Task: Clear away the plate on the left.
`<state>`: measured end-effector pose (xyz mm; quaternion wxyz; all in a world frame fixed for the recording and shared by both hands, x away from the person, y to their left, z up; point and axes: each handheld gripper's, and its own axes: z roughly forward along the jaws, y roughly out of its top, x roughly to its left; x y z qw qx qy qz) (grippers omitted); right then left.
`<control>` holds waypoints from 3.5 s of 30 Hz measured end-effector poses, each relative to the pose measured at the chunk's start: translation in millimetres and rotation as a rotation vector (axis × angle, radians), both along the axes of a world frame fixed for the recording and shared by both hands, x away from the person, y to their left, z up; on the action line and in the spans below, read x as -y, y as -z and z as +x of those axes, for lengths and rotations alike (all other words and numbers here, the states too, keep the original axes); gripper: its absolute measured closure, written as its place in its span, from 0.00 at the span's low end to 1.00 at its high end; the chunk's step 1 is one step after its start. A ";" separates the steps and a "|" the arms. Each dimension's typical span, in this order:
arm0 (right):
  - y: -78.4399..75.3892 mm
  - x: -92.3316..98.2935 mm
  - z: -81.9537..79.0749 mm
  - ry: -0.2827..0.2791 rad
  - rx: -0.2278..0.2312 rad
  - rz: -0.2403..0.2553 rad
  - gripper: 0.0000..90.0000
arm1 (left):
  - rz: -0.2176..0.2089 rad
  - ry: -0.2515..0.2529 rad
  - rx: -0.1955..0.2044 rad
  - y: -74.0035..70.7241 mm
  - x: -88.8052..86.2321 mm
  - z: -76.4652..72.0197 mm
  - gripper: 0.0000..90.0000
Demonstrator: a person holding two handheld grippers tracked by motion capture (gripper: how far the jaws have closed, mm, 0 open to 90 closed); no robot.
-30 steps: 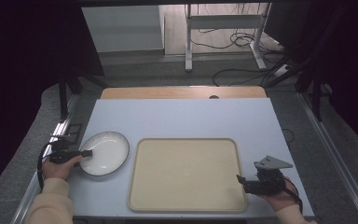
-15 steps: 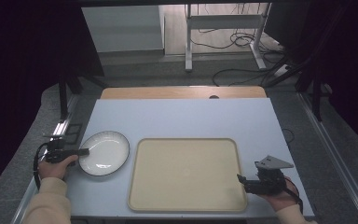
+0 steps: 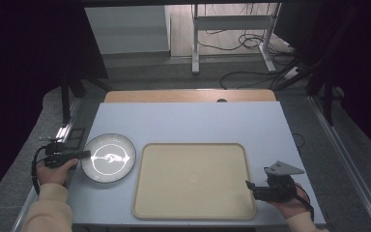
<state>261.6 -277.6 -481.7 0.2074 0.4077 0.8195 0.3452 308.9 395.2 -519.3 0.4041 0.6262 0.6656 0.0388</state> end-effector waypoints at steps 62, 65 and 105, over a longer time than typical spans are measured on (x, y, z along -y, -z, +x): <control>-0.4 0.8 -0.3 0.002 0.005 -0.001 0.21 | -0.254 0.016 0.230 -34.7 3.0 -13.7 0.91; -0.4 0.8 -0.3 0.002 0.005 -0.001 0.21 | -0.250 0.020 0.233 -36.0 4.5 -13.9 0.91; -0.9 1.9 -3.6 0.005 0.010 -0.013 0.21 | -0.242 0.144 0.325 -69.5 56.4 -14.3 0.90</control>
